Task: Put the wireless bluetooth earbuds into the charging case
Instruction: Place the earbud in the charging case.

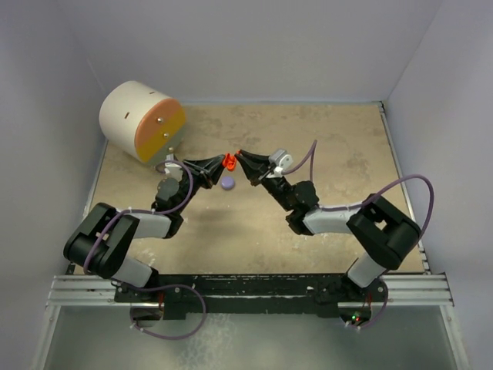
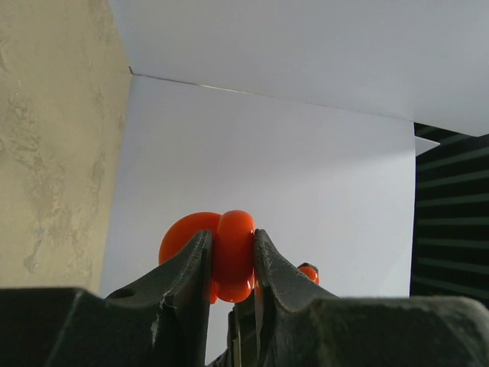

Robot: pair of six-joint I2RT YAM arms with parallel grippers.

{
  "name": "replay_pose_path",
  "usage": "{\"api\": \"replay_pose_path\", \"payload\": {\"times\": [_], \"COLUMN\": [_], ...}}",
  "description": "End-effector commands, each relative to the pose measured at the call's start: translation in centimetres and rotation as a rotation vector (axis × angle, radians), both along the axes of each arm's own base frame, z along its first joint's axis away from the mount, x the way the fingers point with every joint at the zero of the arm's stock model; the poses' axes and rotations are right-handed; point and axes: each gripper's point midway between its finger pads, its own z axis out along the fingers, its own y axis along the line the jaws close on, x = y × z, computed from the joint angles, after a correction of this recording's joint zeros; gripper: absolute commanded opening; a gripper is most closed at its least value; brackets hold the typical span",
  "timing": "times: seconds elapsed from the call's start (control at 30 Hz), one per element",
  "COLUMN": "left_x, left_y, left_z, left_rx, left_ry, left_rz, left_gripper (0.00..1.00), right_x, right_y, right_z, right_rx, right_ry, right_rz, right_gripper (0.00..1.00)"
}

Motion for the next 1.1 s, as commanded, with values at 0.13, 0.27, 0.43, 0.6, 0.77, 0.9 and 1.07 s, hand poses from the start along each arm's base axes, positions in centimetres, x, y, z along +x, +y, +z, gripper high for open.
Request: {"api": "replay_pose_path", "payload": {"times": [0.13, 0.27, 0.43, 0.6, 0.77, 0.9, 1.07], "left_x": [0.2, 0.2, 0.2, 0.1, 0.1, 0.0, -0.2], "left_y": [-0.4, -0.3, -0.3, -0.3, -0.3, -0.3, -0.2], "left_z": [3.6, 3.5, 3.5, 3.6, 3.0, 3.1, 3.2], "left_rx": [-0.062, -0.067, -0.081, -0.086, -0.085, -0.103, -0.114], "left_ry": [-0.088, -0.085, -0.085, -0.086, -0.076, -0.079, -0.082], "left_rz": [-0.013, -0.014, -0.017, -0.02, -0.018, -0.024, -0.029], "left_gripper": [0.0, 0.0, 0.0, 0.0, 0.0, 0.0, 0.0], "right_x": [-0.8, -0.6, -0.5, -0.6, -0.8, -0.8, -0.6], "right_y": [-0.2, 0.2, 0.5, 0.6, 0.6, 0.6, 0.8], "right_z": [3.0, 2.5, 2.4, 2.8, 3.3, 3.5, 3.5], "right_rx": [0.069, 0.066, 0.07, 0.078, 0.085, 0.086, 0.087], "right_ry": [-0.145, -0.151, -0.161, -0.175, -0.189, -0.2, -0.204], "right_rz": [0.003, 0.01, 0.015, 0.024, 0.03, 0.026, 0.025], "right_gripper": [0.0, 0.0, 0.0, 0.0, 0.0, 0.0, 0.0]}}
